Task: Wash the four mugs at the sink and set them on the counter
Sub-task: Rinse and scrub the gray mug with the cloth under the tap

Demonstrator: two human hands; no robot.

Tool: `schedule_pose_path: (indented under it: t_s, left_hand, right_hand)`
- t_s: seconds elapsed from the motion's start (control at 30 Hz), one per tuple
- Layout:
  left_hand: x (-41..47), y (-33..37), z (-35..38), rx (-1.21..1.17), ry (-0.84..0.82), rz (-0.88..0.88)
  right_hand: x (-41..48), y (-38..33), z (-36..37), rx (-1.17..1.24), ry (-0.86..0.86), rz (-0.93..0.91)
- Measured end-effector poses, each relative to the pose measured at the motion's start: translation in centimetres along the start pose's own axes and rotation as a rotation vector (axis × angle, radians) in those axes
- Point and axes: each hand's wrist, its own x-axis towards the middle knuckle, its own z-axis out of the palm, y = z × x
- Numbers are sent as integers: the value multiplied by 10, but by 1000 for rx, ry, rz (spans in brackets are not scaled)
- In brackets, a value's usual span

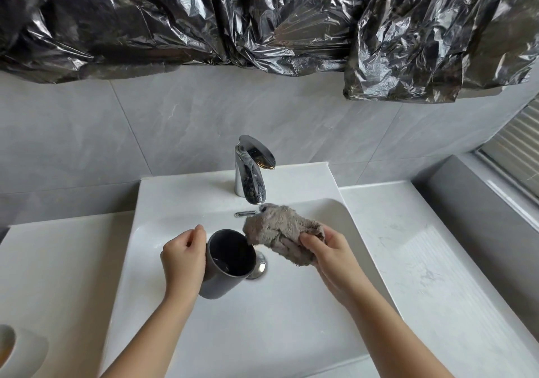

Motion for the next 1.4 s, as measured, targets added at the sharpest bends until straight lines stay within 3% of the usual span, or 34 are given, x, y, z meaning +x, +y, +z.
schedule_pose_path:
  t_s: [0.17, 0.47, 0.6, 0.67, 0.77, 0.9, 0.93, 1.1, 1.2, 1.3, 1.4]
  left_hand:
    - [-5, 2, 0, -72, 1, -33]
    - [-12, 9, 4, -55, -6, 64]
    - [-10, 12, 2, -9, 8, 95]
    - [-7, 12, 1, 11, 16, 94]
    - [-6, 12, 1, 73, -27, 179]
    - [-7, 12, 2, 161, -200, 380]
    - [-6, 12, 3, 170, -239, 391]
    - [-4, 8, 7, 120, -279, 323]
    - [-6, 10, 9, 115, -155, 291]
    - [-5, 13, 8, 121, -44, 330]
    - [-2, 11, 7, 167, 12, 496]
  right_hand:
    - [-7, -2, 18, -3, 61, -81]
    - [-24, 8, 43, -186, -168, 58]
    - [-23, 3, 45, -26, -316, 114]
    - [-22, 8, 45, 0, -293, 131]
    - [-17, 21, 48, -234, -242, 30]
    - [-6, 20, 55, -735, -74, -90]
    - [-6, 15, 58, -761, -66, -119]
    - [0, 3, 63, -890, -236, -325]
    - [5, 6, 59, -887, -136, -216]
    - [5, 17, 58, -893, -20, 37]
    - [1, 28, 63, -589, 26, 312]
